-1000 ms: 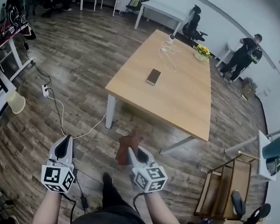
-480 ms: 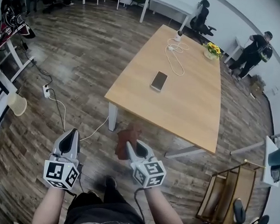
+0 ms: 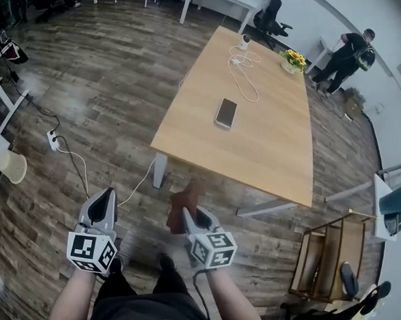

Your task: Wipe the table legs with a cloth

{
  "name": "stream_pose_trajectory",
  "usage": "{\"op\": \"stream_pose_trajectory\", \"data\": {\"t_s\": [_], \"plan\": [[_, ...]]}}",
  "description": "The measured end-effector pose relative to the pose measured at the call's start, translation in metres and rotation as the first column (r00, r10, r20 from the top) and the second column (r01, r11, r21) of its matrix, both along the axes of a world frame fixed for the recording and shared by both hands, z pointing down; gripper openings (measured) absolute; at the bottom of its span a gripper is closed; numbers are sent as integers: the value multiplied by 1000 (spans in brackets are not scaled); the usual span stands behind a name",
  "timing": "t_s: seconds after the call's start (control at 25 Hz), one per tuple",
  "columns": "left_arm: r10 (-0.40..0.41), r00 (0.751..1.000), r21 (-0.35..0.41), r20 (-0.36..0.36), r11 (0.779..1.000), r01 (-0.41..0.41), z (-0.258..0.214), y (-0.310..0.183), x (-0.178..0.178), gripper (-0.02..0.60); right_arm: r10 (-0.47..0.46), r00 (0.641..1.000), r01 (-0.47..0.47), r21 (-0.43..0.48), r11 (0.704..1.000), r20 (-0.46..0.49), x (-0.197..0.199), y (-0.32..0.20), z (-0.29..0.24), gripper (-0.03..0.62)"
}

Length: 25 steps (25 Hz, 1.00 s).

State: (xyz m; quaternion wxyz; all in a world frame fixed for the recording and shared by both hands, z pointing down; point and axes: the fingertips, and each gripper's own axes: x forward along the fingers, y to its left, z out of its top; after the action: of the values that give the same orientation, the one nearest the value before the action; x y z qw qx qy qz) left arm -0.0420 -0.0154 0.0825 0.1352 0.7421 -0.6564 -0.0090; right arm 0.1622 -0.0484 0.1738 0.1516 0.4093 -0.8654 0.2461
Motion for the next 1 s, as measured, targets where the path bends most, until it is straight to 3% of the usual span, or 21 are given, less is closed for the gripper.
{"op": "stream_pose_trajectory", "data": {"t_s": [0.2, 0.4, 0.6, 0.8, 1.0], "plan": [[110, 994, 4, -17, 994, -110, 17, -12, -42, 18, 157, 987, -158, 11, 987, 9, -34, 0, 13, 63], [179, 983, -15, -35, 984, -179, 28, -27, -69, 18, 296, 955, -296, -44, 954, 8, -46, 8, 29, 63], [199, 979, -22, -51, 979, -200, 42, -54, -67, 18, 322, 947, -323, -58, 945, -27, -31, 4, 48, 63], [196, 980, 53, -41, 980, -194, 64, -104, -57, 18, 312, 950, -313, -55, 948, -12, -16, -50, 97, 64], [179, 983, 65, -45, 982, -176, 119, -152, -50, 18, 312, 950, -313, -50, 948, -20, -10, -102, 157, 64]]}}
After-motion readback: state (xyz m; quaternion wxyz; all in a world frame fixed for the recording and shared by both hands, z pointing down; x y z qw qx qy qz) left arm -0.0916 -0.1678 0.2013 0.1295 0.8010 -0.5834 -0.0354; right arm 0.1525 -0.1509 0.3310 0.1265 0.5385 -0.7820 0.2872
